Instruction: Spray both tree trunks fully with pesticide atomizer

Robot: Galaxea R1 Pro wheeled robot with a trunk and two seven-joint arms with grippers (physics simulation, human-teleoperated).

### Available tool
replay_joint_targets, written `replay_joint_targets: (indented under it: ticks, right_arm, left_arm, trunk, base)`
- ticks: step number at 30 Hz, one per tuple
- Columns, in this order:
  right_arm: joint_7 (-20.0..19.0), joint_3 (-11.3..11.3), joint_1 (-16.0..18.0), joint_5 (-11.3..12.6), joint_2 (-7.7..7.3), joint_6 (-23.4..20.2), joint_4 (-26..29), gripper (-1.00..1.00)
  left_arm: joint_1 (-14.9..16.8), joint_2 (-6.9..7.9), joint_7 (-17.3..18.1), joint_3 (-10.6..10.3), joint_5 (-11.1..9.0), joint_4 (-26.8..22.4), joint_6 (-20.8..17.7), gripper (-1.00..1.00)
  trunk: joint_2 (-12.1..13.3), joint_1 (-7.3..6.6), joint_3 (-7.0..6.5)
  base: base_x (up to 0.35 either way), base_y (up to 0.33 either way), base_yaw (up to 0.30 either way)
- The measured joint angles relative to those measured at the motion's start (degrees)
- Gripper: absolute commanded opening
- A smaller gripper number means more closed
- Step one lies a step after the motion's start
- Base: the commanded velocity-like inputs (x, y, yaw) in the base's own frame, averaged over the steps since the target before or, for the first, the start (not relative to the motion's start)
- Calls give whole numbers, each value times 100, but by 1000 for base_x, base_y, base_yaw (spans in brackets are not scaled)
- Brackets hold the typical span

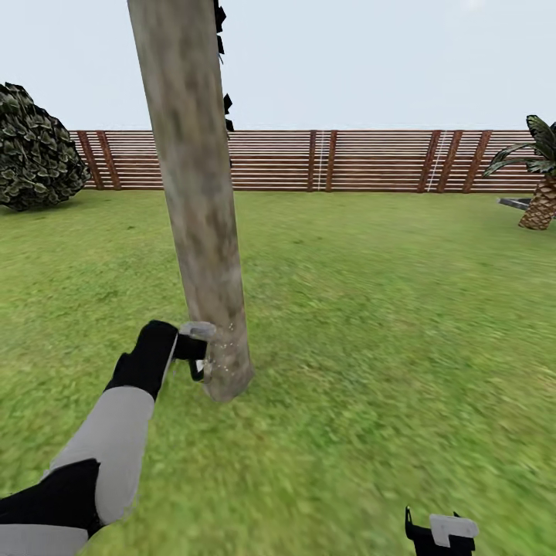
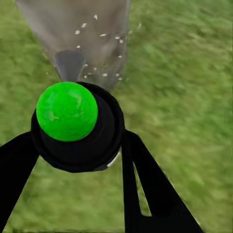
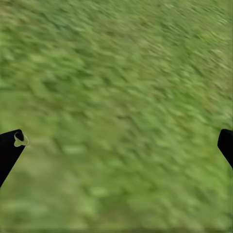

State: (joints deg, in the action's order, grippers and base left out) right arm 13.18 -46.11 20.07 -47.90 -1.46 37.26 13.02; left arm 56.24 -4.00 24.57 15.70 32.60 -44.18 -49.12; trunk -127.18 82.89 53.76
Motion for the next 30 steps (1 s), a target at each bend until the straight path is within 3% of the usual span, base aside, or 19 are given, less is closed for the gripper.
replay_joint_targets:
  ticks: [2,4,8,9,10,12,20,24,30]
  right_arm:
    - [-1,5,0,0,0,0,0,100]
    - [-1,5,0,0,-2,1,0,100]
    - [-1,6,0,0,-2,0,-1,100]
    - [-1,13,0,0,-2,0,-3,100]
    - [-2,13,0,0,-2,0,-3,100]
    - [-2,13,0,0,-2,0,-3,100]
    - [-1,14,0,0,5,1,0,100]
    - [-8,15,0,-1,6,1,1,100]
    - [-10,23,0,0,6,1,-5,100]
  left_arm:
    - [-10,268,78,-46,-44,-457,-404,-100]
    - [-18,372,412,-67,-116,-736,-602,-100]
    - [-29,330,667,-113,-132,-745,-668,-100]
    - [-25,150,710,-328,-104,-737,-692,-100]
    - [-22,84,703,-402,-192,-751,-756,-100]
    - [-16,47,709,-486,-124,-768,-812,-100]
    - [-168,492,710,-483,-56,-675,-861,-100]
    - [-517,532,703,-490,-35,-658,-838,-100]
    - [-557,514,673,-490,-65,-656,-848,-100]
  trunk:
    - [0,0,0]
    - [0,0,0]
    - [0,1,1]
    - [0,0,1]
    - [0,0,1]
    - [0,0,1]
    - [1,1,2]
    - [1,0,1]
    - [0,-1,0]
  base:
    - [0,0,0]
    - [0,0,0]
    - [0,0,0]
    - [0,0,0]
    - [0,0,0]
    - [0,0,0]
    - [0,0,0]
    - [59,-103,0]
    - [116,-247,0]
